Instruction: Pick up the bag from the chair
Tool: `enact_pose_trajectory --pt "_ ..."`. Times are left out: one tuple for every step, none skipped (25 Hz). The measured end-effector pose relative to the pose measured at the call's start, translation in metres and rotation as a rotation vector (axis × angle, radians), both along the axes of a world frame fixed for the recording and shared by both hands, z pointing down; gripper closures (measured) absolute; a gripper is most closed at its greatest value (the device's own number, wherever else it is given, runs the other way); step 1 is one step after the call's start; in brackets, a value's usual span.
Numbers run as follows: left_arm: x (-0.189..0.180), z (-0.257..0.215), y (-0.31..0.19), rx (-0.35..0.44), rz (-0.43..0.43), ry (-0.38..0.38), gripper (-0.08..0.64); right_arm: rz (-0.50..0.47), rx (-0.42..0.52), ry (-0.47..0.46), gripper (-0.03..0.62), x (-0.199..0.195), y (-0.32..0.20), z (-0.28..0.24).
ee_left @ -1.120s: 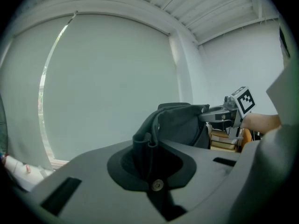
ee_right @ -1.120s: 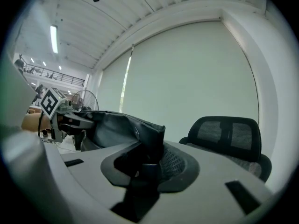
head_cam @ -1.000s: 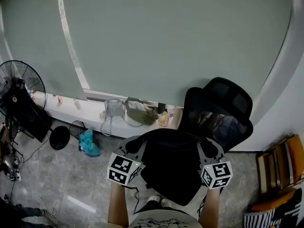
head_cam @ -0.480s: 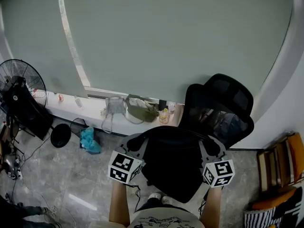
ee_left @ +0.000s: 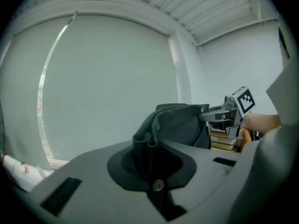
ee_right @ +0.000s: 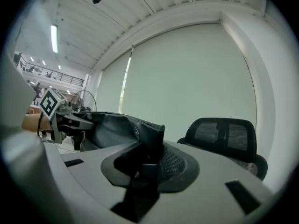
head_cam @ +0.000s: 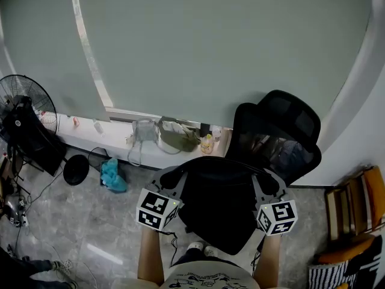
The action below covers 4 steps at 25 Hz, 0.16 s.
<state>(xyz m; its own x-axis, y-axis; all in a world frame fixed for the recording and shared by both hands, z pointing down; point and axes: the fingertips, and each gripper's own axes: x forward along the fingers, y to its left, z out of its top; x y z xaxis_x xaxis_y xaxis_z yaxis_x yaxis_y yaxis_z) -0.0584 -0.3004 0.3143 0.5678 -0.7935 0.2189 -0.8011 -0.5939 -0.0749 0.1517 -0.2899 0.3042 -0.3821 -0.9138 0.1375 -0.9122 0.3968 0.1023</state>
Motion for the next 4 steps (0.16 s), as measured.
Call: enact_pose_trajectory --pt "0.0003 0.0000 -0.0005 -0.001 0.001 0.000 0.528 0.001 0.000 -0.001 0.482 0.0003 0.0000 -0.0002" --pt "0.0003 -0.0003 -0.0012 -0.002 0.001 0.001 0.528 0.002 0.000 -0.003 0.482 0.0003 -0.0003 -0.0005" --pt "0.0001 -0.0007 -0.0020 -0.003 0.001 0.003 0.528 0.003 -0.001 -0.005 0.482 0.0001 -0.0008 -0.0009" --pt "-0.0001 -0.0011 -0.0027 -0.004 0.001 0.004 0.528 0.004 -0.002 -0.007 0.482 -0.0001 -0.0012 -0.0013"
